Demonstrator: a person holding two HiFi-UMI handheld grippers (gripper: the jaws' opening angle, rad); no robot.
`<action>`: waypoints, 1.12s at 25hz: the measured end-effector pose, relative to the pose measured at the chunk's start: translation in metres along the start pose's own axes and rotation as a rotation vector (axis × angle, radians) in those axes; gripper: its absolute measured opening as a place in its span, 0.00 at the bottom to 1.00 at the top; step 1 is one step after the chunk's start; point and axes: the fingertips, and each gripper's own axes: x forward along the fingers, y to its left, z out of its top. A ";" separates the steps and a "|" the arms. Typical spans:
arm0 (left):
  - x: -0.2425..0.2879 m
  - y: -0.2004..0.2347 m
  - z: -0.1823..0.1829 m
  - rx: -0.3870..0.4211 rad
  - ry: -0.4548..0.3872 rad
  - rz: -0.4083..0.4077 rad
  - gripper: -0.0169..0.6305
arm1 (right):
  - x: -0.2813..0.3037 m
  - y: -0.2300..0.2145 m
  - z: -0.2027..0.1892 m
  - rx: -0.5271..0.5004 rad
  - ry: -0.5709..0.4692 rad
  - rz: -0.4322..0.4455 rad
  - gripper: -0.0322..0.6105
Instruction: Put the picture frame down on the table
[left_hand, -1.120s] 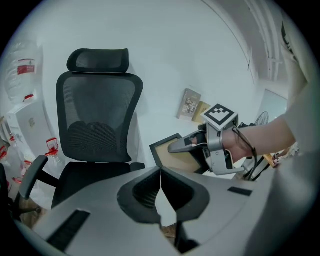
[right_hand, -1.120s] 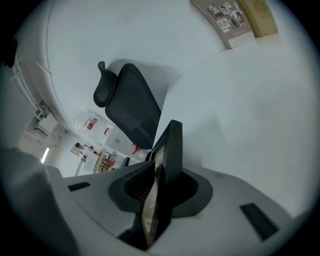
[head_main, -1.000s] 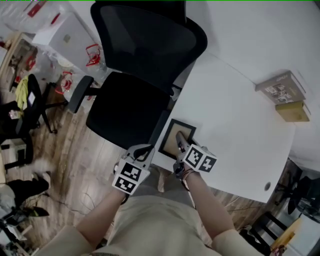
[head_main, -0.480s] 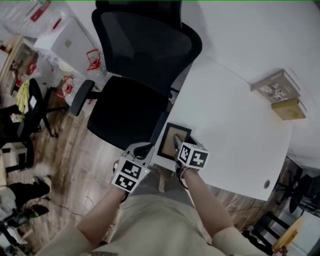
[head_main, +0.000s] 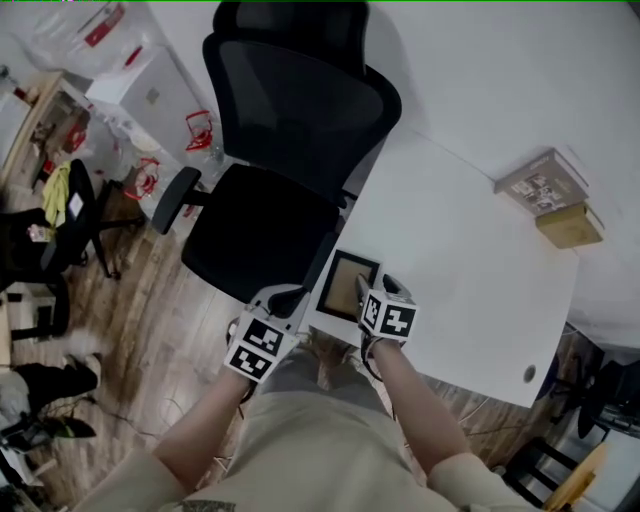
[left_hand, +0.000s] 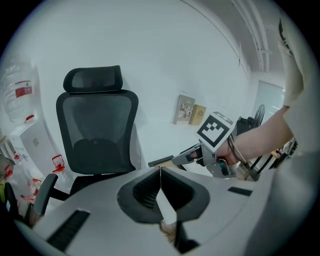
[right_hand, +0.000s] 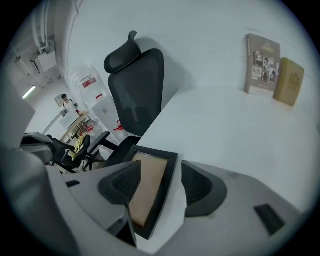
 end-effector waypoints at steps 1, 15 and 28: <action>-0.003 0.001 0.004 0.007 -0.008 0.005 0.06 | -0.006 0.001 0.003 -0.009 -0.006 0.006 0.47; -0.064 -0.012 0.126 0.187 -0.278 0.082 0.06 | -0.162 0.037 0.107 -0.241 -0.296 0.118 0.19; -0.112 -0.051 0.213 0.339 -0.429 0.062 0.06 | -0.295 0.016 0.166 -0.279 -0.616 0.078 0.09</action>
